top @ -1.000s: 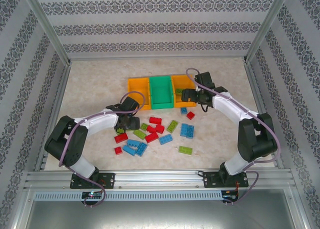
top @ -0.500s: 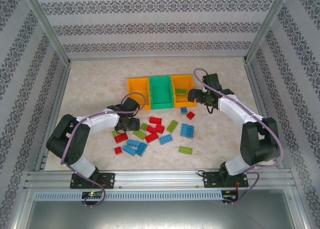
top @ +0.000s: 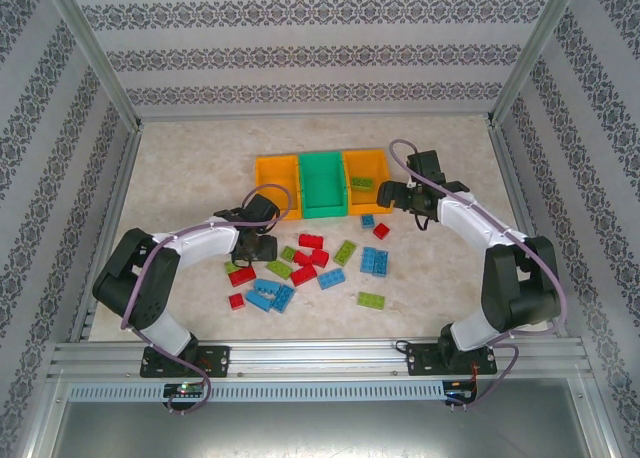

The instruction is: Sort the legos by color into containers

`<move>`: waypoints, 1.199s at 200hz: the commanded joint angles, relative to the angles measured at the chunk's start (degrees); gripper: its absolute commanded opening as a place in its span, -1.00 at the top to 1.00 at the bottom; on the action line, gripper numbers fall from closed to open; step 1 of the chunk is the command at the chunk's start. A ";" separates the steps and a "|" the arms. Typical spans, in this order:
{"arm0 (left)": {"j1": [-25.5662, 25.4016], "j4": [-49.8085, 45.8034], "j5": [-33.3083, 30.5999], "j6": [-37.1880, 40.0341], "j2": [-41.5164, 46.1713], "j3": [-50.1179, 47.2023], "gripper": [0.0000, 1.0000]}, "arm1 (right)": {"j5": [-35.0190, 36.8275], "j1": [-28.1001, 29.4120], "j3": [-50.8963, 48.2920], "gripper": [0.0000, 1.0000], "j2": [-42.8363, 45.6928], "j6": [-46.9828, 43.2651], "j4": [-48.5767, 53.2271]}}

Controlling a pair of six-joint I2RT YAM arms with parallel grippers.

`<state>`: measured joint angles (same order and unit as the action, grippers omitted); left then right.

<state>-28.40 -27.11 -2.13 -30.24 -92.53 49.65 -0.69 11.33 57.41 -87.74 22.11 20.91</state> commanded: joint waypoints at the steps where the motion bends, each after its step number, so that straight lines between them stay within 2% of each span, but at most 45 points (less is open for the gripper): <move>1: 0.18 -2.14 0.29 0.02 0.43 0.32 -0.15 | -0.37 -0.86 -1.29 -0.96 2.14 -0.53 -0.59; 59: -0.57 -3.29 0.21 -0.42 3.14 2.73 -0.17 | -2.55 -2.28 -0.93 -0.96 1.99 -1.19 -3.39; 104: -6.01 -4.70 0.38 -0.18 1.89 10.09 -0.17 | -2.02 -3.20 -4.63 -0.96 5.36 -0.95 -3.68; 132: -9.21 -2.22 4.02 0.00 -1.25 16.31 -0.17 | -2.87 -4.04 -9.42 -0.96 8.71 1.48 -3.76; 164: -10.97 0.46 9.58 2.27 -9.18 28.33 -0.18 | -5.46 -2.98 -15.93 -0.94 13.10 5.60 -3.60; 197: -10.97 -1.14 12.64 5.80 -19.68 44.76 -0.18 | -2.99 1.13 -20.73 -0.93 18.34 9.12 -1.08; 240: -10.88 -4.05 17.09 6.68 -32.74 64.73 -0.18 | -0.09 6.36 -24.54 -0.94 23.64 13.19 1.16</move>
<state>-39.00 -28.10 11.49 -25.93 -120.05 105.23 -3.66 15.29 34.85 -66.98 31.38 19.70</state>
